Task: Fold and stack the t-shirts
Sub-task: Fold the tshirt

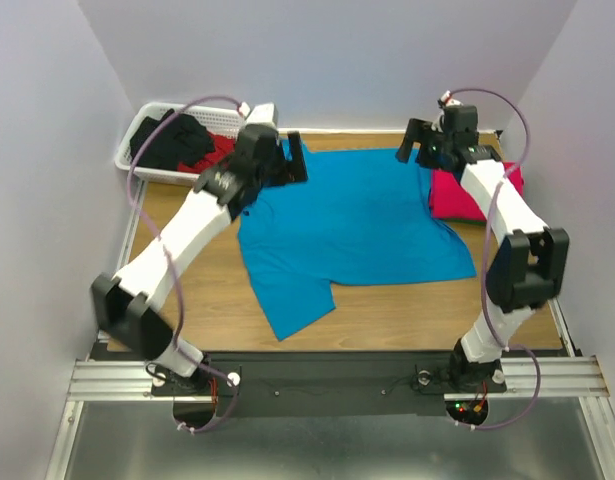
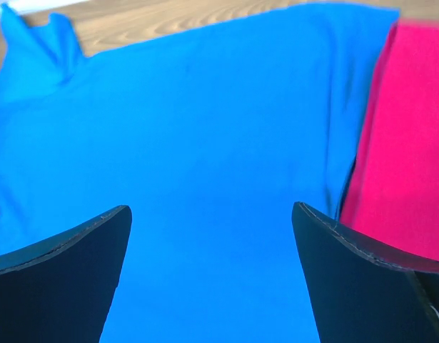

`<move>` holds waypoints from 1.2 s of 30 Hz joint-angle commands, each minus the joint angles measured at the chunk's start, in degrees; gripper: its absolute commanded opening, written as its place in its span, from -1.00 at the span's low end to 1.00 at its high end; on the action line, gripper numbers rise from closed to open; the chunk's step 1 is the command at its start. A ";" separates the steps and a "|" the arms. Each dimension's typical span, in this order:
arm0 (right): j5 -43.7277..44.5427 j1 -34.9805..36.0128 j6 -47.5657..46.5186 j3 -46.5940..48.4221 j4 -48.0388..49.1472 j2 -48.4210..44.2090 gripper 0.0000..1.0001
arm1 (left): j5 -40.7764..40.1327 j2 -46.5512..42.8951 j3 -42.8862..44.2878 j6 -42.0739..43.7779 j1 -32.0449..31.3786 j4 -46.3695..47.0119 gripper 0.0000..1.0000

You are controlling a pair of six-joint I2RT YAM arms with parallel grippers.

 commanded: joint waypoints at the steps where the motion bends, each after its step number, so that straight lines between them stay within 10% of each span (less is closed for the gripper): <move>1: -0.38 0.24 5.71 -15.32 0.04 -8.74 1.00 | -6.18 -8.10 -17.63 -14.15 -6.65 -1.15 0.97; 12: 5.78 0.24 17.93 -46.40 0.04 -38.28 1.00 | -4.52 -26.23 -53.50 -47.05 -29.51 -8.88 0.97; 36: 9.38 0.15 19.60 -52.74 -1.19 -45.32 1.00 | -6.81 -16.83 -55.63 -59.64 -35.06 -10.99 0.51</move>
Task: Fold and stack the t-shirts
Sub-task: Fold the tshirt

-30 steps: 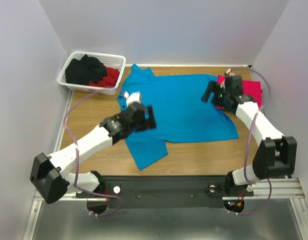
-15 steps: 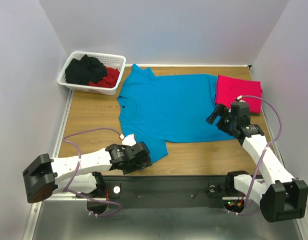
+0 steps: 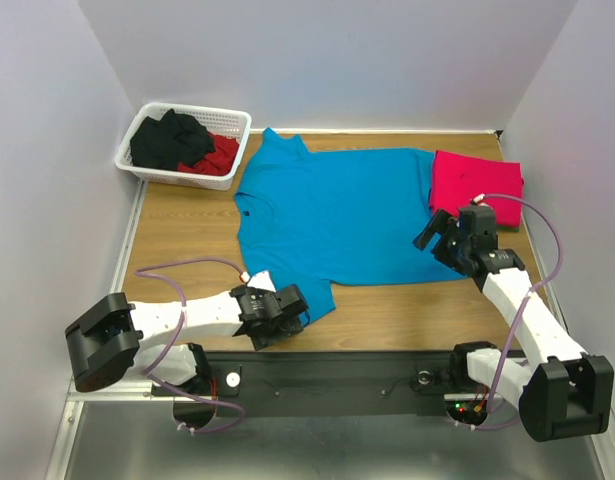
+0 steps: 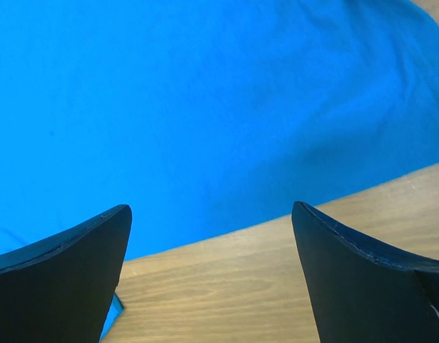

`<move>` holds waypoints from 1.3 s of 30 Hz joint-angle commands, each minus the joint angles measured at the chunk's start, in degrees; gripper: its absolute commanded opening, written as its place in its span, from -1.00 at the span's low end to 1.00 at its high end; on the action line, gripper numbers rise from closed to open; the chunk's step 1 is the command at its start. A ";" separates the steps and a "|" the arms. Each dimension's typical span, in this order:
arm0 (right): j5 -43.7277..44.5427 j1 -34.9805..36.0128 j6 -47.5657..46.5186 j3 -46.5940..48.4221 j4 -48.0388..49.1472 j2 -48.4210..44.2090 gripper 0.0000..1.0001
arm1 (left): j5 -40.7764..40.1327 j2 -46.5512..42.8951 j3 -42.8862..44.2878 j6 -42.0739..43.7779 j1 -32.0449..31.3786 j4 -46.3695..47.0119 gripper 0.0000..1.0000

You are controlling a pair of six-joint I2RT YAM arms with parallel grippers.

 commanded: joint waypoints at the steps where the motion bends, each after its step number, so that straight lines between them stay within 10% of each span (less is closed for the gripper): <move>1: 1.10 0.22 -0.20 -0.81 0.80 -0.78 1.00 | -4.60 2.34 -0.77 -2.61 0.56 -3.00 0.38; 13: 0.57 0.22 -0.64 -1.16 0.00 -1.30 1.00 | -2.93 7.08 -1.66 2.31 5.22 3.95 0.12; 22: 5.38 0.22 1.54 -1.25 -2.27 -1.31 1.00 | -2.14 8.58 0.46 2.92 5.49 0.08 -1.00; 39: 17.53 -4.09 9.55 -3.88 -9.58 -0.08 1.00 | -2.84 -12.07 -4.73 1.43 6.28 -3.96 -1.00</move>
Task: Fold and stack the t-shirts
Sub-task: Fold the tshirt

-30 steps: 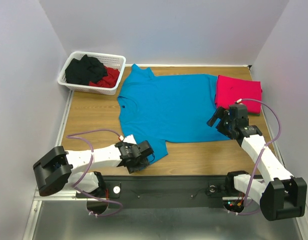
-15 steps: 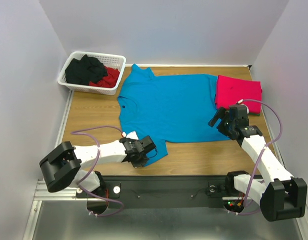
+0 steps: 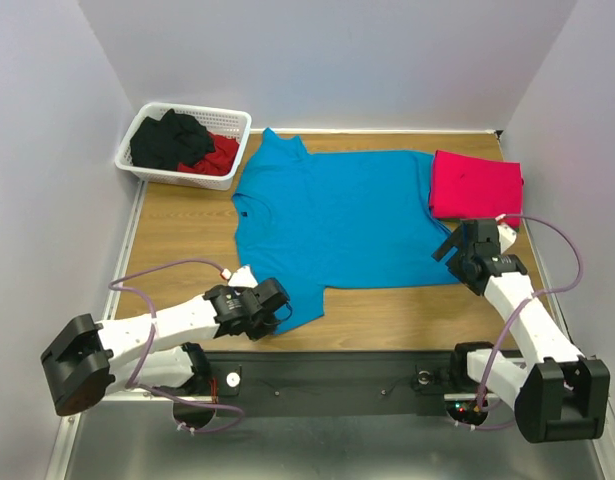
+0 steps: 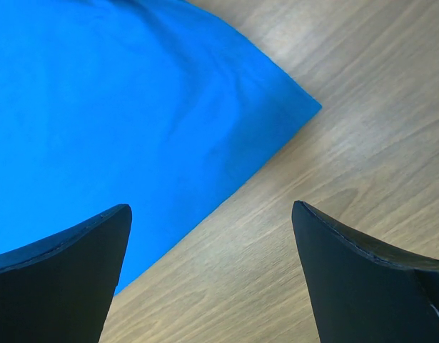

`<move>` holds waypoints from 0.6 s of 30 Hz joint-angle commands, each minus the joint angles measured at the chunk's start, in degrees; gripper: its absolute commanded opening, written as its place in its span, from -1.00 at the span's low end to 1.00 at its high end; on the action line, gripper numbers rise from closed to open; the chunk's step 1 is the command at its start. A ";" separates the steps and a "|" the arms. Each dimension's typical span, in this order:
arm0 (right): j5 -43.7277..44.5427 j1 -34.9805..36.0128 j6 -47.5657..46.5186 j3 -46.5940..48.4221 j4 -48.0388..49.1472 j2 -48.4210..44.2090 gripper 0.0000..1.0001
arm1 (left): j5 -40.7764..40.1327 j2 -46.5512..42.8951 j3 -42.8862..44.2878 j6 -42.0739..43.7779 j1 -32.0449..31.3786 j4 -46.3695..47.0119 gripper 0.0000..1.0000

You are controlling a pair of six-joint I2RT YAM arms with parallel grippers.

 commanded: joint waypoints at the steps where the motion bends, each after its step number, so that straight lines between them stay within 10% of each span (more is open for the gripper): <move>1: 3.30 -1.36 4.61 -1.41 -0.94 1.65 1.00 | -1.77 -2.85 -1.40 -1.08 0.64 -1.88 -1.00; 18: 4.45 -8.56 7.26 -1.59 5.47 11.49 0.99 | -8.54 -13.75 -0.97 -4.25 7.23 -5.49 -1.00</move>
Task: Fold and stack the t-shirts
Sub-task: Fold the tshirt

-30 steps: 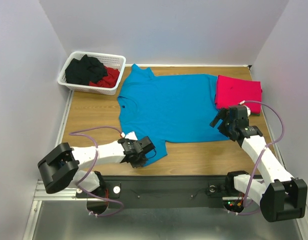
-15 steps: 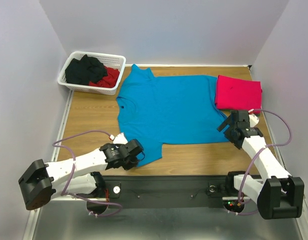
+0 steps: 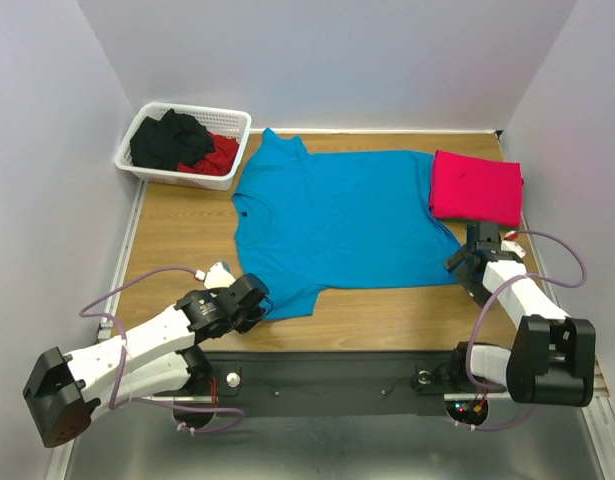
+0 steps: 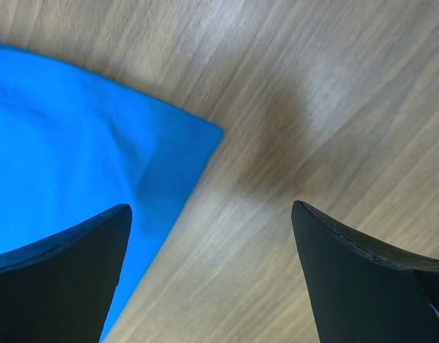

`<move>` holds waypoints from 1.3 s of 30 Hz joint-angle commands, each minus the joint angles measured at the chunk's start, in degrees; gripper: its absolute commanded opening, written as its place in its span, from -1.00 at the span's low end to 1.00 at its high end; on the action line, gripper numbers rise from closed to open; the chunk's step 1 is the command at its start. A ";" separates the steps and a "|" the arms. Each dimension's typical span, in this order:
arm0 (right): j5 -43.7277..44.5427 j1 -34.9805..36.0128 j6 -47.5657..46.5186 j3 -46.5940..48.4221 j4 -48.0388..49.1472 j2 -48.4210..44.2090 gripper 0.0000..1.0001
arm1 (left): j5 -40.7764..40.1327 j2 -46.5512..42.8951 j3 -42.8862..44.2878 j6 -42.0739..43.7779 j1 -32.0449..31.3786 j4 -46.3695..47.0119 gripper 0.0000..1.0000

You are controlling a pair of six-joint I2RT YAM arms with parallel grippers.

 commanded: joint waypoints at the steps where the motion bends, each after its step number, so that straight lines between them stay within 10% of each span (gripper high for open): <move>1: -0.47 -1.33 1.71 1.10 5.12 1.14 0.98 | -4.36 -1.51 2.22 0.34 1.14 -4.07 -1.00; 15: -8.47 -2.83 0.74 -2.33 11.46 4.49 0.47 | -0.23 -3.09 0.03 -0.71 1.58 -1.25 -1.00; 30: -10.93 -2.83 -2.86 -4.35 11.54 -0.52 -0.99 | 1.70 -10.83 2.58 -2.03 1.49 -6.52 -1.00; 39: -16.29 -2.83 -6.65 -6.55 9.71 -8.08 -0.99 | 1.88 -13.46 3.80 -3.43 1.49 -13.10 -1.00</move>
